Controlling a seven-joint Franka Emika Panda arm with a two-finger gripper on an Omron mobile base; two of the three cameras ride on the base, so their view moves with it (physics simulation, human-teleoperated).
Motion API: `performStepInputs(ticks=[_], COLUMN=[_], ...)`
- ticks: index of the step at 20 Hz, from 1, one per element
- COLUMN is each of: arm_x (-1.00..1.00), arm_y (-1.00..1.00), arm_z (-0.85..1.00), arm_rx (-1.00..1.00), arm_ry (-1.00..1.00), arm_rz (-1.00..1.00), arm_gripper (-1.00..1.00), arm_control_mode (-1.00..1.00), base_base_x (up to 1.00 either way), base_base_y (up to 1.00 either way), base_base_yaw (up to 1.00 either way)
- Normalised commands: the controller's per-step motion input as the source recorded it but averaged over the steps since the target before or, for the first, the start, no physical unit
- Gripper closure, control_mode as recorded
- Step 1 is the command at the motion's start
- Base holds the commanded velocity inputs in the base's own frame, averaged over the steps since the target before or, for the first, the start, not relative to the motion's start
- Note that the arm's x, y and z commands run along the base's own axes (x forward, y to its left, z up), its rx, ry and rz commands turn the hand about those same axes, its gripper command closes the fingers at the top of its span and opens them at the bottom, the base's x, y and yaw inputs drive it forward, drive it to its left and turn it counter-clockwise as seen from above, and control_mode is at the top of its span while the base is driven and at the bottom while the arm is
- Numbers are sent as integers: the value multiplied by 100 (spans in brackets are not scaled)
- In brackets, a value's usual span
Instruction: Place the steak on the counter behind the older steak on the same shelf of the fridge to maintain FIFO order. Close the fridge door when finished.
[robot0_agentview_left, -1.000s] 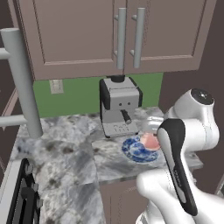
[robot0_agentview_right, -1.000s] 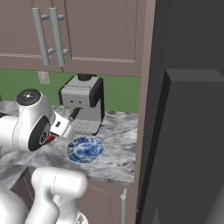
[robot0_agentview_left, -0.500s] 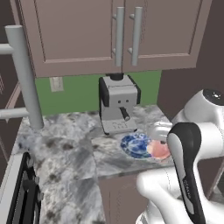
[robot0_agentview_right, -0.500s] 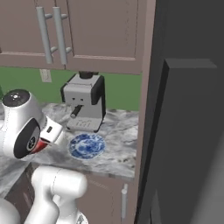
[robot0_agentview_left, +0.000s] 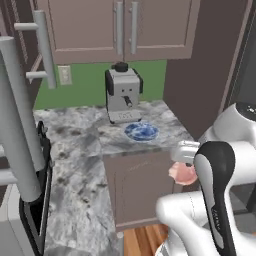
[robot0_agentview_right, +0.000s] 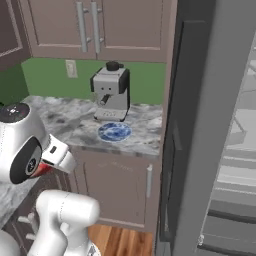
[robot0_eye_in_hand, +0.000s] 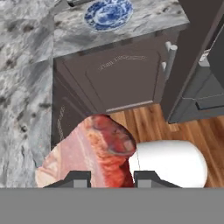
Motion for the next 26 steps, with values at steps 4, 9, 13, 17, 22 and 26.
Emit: performStepInputs(ticks=[4, 9, 13, 17, 22, 26], arm_x=[0, 0, 0, 0, 0, 0], arm_y=[0, 0, 0, 0, 0, 0], arm_z=[0, 0, 0, 0, 0, 0], arm_rx=[0, 0, 0, 0, 0, 0], arm_ry=[0, 0, 0, 0, 0, 0], arm_rz=[0, 0, 0, 0, 0, 0], arm_gripper=[100, 100, 100, 100, 100, 100], arm_control_mode=[100, 100, 100, 100, 100, 100], base_base_x=[-100, -100, -100, -100, -78, -17], base_base_y=[0, 0, -3, -51, -98, -100], base_base_yaw=[0, 0, 0, -1, -4, -3])
